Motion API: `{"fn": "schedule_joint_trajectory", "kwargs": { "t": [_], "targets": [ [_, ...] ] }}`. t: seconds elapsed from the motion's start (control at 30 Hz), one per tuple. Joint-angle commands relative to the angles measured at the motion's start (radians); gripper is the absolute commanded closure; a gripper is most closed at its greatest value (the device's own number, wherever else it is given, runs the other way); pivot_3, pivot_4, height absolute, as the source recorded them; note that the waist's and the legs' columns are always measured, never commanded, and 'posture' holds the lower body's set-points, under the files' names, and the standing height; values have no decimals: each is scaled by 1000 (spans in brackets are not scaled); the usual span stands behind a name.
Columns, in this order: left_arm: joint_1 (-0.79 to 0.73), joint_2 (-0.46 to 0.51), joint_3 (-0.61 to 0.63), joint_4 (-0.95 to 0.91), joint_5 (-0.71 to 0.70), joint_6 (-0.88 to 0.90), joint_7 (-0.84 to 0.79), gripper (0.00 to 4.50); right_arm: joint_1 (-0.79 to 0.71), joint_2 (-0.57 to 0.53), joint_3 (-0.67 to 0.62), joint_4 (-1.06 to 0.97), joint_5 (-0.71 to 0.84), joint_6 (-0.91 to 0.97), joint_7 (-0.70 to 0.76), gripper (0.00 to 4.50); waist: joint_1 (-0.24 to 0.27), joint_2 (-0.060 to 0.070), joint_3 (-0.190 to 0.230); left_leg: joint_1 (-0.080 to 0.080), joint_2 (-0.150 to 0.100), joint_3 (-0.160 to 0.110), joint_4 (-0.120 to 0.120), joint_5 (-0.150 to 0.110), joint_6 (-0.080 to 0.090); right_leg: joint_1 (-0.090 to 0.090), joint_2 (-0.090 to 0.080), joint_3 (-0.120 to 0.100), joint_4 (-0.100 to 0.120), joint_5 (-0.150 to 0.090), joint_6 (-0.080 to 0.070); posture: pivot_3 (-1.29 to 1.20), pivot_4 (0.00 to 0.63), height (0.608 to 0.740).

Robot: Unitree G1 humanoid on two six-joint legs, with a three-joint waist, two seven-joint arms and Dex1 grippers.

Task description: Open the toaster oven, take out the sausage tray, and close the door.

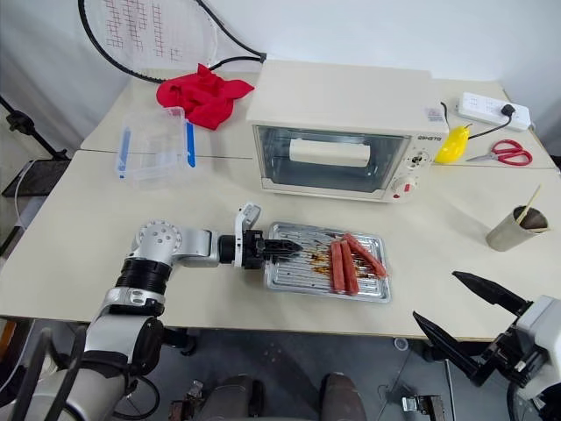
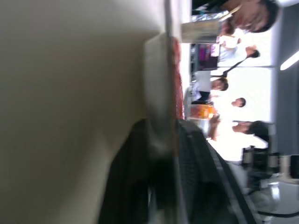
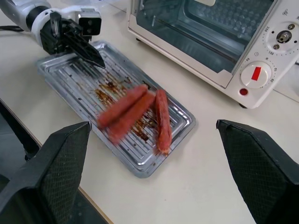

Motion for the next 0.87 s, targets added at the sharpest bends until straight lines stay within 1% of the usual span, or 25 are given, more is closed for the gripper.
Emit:
{"fn": "schedule_joint_trajectory", "kwargs": {
  "t": [0.03, 0.07, 0.13, 0.2, 0.23, 0.3, 0.33, 0.4, 0.47, 0.53, 0.57, 0.6, 0.7, 0.77, 0.8, 0.83, 0.87],
  "targets": [
    [33, 90, -13, -122, 67, -38, -104, 2274, -19, -22, 8, 23, 7, 2, 12, 0, -4, 0, 0, 0, 0, 0, 0, 0, 0, -1, 0, 0, 0, 0, 0, 0, 150, 740],
    [46, 125, -29, -153, 84, -48, -144, 2001, -27, -30, 13, 30, 6, 2, 18, 0, -4, 0, 0, -1, 0, 0, -1, 0, 0, -1, 0, 0, 0, 0, 0, 0, 150, 740],
    [92, 249, -87, -245, 143, -117, -283, 1458, -51, -56, 31, 56, 6, 9, 35, 0, -9, 0, 0, -1, 0, 0, -1, 0, 0, -1, 0, 0, -1, 0, 0, 0, 150, 740],
    [144, 355, -134, -315, 212, -248, -442, 971, -74, -78, 44, 87, 2, 11, 55, 0, -16, 0, 0, -1, 0, 0, -1, 0, 0, -1, 0, 0, -1, 0, 0, 0, 150, 740],
    [163, 388, -141, -326, 235, -294, -499, 675, -83, -87, 49, 99, 1, 13, 64, 0, -18, 0, 0, -1, 0, 0, -1, 0, 0, -1, 0, 0, -1, 0, 0, 0, 150, 740],
    [232, 468, -114, -354, 305, -526, -691, 101, -110, -121, 57, 142, 4, 20, 98, 0, -17, 1, 0, 0, 0, 1, -1, 0, 0, -1, 0, 0, -1, 0, -1, 0, 150, 740],
    [273, 504, -104, -364, 353, -666, -786, 45, -124, -134, 58, 165, 1, 17, 114, 0, -17, 1, 0, -1, 0, 1, -1, 0, 0, -1, 0, 1, -1, 0, -1, 0, 150, 740],
    [342, 560, -91, -345, 449, -920, -925, 45, -146, -160, 60, 200, -3, 16, 145, 0, -17, 1, 0, -1, 0, 3, -2, 0, 0, -1, 0, 0, -3, 0, -1, 0, 150, 740],
    [382, 600, -64, -301, 528, -1101, -977, 45, -169, -191, 60, 240, 5, 21, 185, 0, -14, 1, 0, -1, 1, 7, -2, -1, 0, -1, 0, 0, -4, 0, -2, 0, 150, 740],
    [419, 590, 10, -261, 568, -1367, -1041, 45, -199, -219, 58, 274, 2, 11, 221, 0, -10, 1, 0, -2, 1, 7, -2, -1, 1, -1, -1, -1, -4, 0, -2, 0, 150, 740],
    [443, 611, 35, -245, 606, -1447, -1036, 45, -211, -238, 51, 285, 6, 11, 244, 0, -10, 1, 0, -2, 1, 7, -2, -1, 1, -1, -1, -1, -4, 0, -2, 0, 150, 740],
    [457, 624, 51, -230, 634, -1496, -1030, 45, -220, -249, 46, 293, 9, 13, 261, 0, -10, 1, 0, -2, 2, 7, -2, -2, 2, -1, -2, -1, -4, 0, -2, 0, 150, 740],
    [485, 627, 100, -226, 621, -1558, -1062, 45, -236, -269, 34, 310, 11, 19, 294, 0, -10, 1, 0, -2, 3, 5, -2, -3, 4, -1, -2, -1, -4, 0, -2, 0, 150, 740],
    [492, 619, 116, -237, 599, -1541, -1071, 45, -251, -273, 38, 319, 15, 28, 297, 0, -11, 1, 0, -2, 3, 4, -2, -4, 5, -1, -2, -1, -2, 1, -1, 0, 150, 740],
    [493, 609, 124, -258, 582, -1511, -1059, 45, -261, -267, 51, 323, 2, 7, 305, 0, -11, 1, 0, -2, 3, 4, -1, -4, 6, -1, -3, -1, -2, 1, -1, 0, 150, 740],
    [491, 610, 117, -288, 553, -1440, -1061, 45, -269, -261, 65, 320, 1, 9, 302, 0, -11, 1, 0, -2, 3, 3, -1, -4, 7, -1, -3, 0, -1, 1, 0, 0, 150, 740],
    [488, 599, 117, -321, 545, -1423, -1048, 45, -281, -248, 82, 314, -4, 1, 292, 0, -11, 1, 0, -2, 3, 3, 0, -5, 7, -1, -3, 0, -1, 1, 1, 0, 150, 740]
  ]
}}
